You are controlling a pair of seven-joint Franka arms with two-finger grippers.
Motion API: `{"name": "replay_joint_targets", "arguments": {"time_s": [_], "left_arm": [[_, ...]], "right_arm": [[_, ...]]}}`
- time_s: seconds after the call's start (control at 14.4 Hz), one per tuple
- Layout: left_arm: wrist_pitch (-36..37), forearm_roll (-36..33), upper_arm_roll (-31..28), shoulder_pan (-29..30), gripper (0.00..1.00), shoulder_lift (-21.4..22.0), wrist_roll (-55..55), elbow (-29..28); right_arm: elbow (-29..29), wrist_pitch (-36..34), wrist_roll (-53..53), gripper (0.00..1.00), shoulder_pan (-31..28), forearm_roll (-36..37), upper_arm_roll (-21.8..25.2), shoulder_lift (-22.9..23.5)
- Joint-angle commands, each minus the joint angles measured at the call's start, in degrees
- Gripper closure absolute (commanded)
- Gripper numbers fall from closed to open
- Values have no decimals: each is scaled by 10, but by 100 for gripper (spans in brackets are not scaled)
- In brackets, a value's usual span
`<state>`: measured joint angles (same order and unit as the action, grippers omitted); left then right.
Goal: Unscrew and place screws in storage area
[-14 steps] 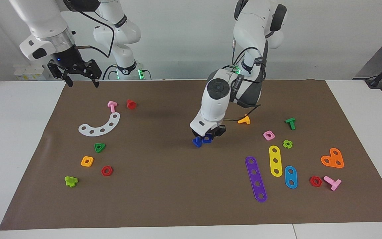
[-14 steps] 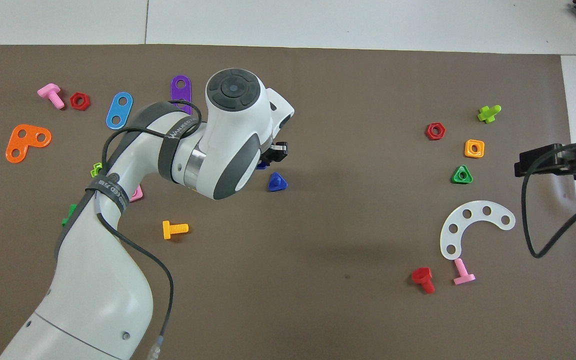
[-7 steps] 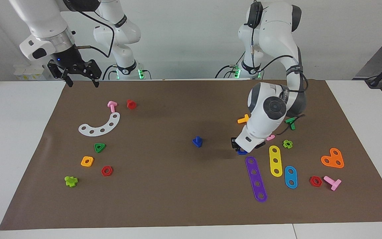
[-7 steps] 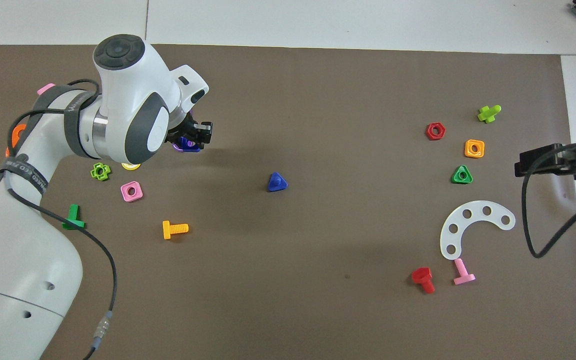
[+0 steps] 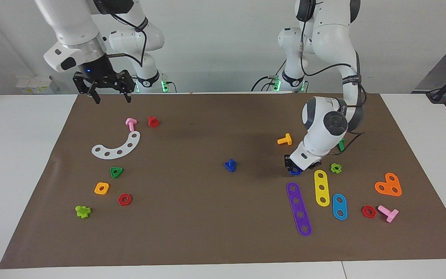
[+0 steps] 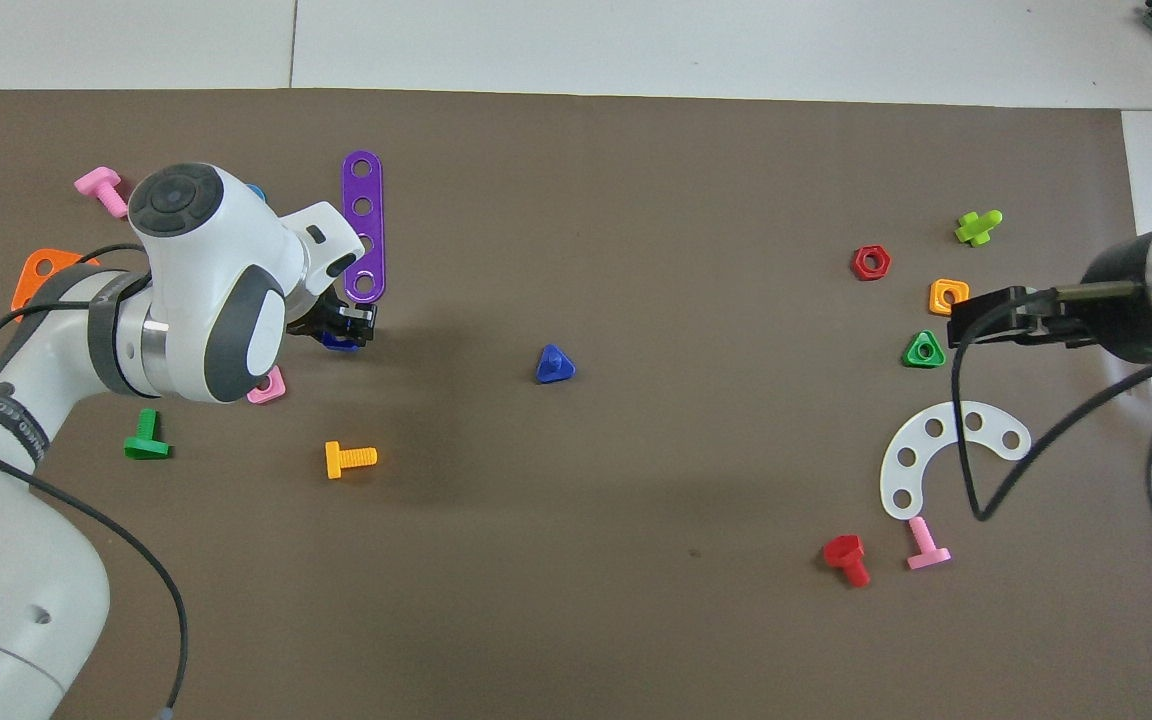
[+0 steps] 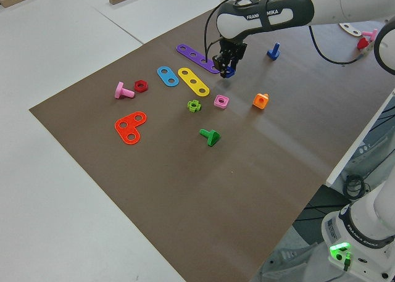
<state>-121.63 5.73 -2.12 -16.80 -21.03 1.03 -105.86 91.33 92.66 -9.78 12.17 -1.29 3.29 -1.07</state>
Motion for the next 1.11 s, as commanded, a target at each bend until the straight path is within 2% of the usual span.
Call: {"name": "replay_joint_targets", "arguments": {"time_s": [0.0,0.07,0.21,0.28,0.49,0.83,0.97,1.04], "left_arm": [[-24,9,1,0,58,37,-18,-54],[-24,9,1,-2,53,37,-16,-56],[-24,9,1,-3,51,37,-15,-56],[-24,9,1,-3,42,37,-14,-56],[-24,9,0,-4,1,37,-20,-54],[-12,4,-2,8,0,45,-20,-23],[4,-9,-2,33,0,52,-26,-8],[11,-26,-3,46,0,57,-42,-6]], "right_arm": [[17,58,-60,0,46,-7,-2,36],[13,86,-84,0,70,-7,-3,61],[11,126,-114,1,115,-6,-3,105],[9,150,-144,1,133,-2,-3,125],[2,225,-197,1,171,1,-3,172],[-41,294,-244,1,211,6,-3,268],[-59,318,-245,2,232,5,-3,310],[-65,326,-245,6,236,5,-3,328]]}}
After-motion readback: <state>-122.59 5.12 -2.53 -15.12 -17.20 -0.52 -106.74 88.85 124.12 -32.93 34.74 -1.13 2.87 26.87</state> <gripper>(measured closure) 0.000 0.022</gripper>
